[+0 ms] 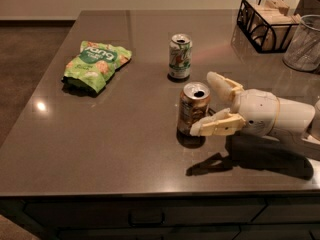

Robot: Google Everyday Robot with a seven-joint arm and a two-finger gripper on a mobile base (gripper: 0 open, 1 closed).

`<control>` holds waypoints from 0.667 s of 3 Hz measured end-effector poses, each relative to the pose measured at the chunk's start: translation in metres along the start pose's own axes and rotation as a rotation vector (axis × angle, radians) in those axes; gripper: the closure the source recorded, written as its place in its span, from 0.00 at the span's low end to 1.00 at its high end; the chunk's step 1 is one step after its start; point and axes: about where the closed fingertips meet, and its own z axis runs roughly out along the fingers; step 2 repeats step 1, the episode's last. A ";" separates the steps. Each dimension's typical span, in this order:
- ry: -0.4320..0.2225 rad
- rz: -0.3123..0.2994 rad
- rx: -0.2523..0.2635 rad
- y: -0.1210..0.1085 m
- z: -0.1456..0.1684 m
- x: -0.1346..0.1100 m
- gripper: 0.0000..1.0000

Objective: Place orange can upright

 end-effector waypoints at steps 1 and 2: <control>0.000 0.000 0.000 0.000 0.000 0.000 0.00; 0.000 0.000 0.000 0.000 0.000 0.000 0.00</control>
Offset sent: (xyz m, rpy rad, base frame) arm 0.0000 0.0000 0.0000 0.0000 0.0000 0.0000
